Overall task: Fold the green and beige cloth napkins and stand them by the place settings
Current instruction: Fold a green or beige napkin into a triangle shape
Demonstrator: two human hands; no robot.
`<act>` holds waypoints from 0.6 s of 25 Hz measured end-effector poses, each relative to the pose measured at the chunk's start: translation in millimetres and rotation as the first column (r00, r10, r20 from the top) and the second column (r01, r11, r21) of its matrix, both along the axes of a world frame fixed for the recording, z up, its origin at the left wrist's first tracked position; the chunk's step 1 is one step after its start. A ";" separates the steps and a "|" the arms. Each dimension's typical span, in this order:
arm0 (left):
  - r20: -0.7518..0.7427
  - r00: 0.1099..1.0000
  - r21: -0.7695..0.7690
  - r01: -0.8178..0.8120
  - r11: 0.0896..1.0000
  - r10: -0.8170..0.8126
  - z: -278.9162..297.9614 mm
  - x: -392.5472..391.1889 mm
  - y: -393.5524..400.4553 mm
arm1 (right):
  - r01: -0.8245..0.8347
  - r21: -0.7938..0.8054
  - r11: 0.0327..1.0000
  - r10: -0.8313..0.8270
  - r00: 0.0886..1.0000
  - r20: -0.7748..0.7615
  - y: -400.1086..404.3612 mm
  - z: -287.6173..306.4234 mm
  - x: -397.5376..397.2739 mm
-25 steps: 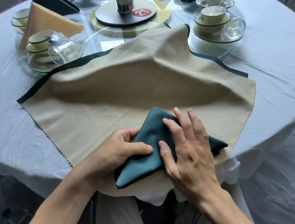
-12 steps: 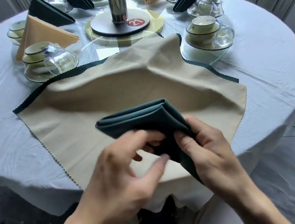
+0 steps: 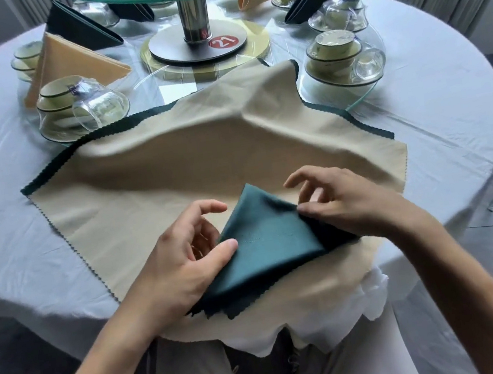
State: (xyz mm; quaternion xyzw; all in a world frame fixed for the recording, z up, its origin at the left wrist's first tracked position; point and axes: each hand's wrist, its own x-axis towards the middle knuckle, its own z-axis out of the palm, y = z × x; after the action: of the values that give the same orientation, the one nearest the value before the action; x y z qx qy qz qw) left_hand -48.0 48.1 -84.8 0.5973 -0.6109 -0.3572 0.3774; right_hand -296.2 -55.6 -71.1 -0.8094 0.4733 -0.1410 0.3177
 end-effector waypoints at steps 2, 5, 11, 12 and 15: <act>0.368 0.928 -0.142 -0.002 0.990 0.055 -8.6 -0.7 5.9 | 0.031 -0.166 0.986 -0.034 0.999 -0.019 11.8 -11.0 -3.6; 0.592 0.806 -0.147 0.131 0.980 -0.018 -15.7 -8.1 25.6 | -0.031 -0.259 0.965 0.053 0.996 0.076 36.7 -20.2 -17.6; 0.662 0.728 -0.370 0.112 0.922 0.177 -29.9 -17.1 48.8 | -0.038 -0.366 0.930 0.069 0.995 0.070 52.3 -34.5 -42.2; 0.670 0.720 -0.390 0.133 0.911 0.181 -32.3 -17.9 49.5 | -0.027 -0.396 0.918 0.056 0.997 0.060 52.8 -37.2 -42.9; 0.660 0.724 -0.428 0.146 0.892 0.199 -37.1 -20.3 49.9 | 0.039 -0.478 0.877 -0.003 0.997 0.074 56.1 -43.7 -40.7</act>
State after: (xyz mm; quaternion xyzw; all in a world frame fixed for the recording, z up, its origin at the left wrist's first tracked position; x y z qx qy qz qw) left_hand -68.3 98.0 -121.9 0.5909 -0.7634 0.0477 0.2566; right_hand -336.9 0.5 -114.8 -0.8521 0.4209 -0.2859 0.1228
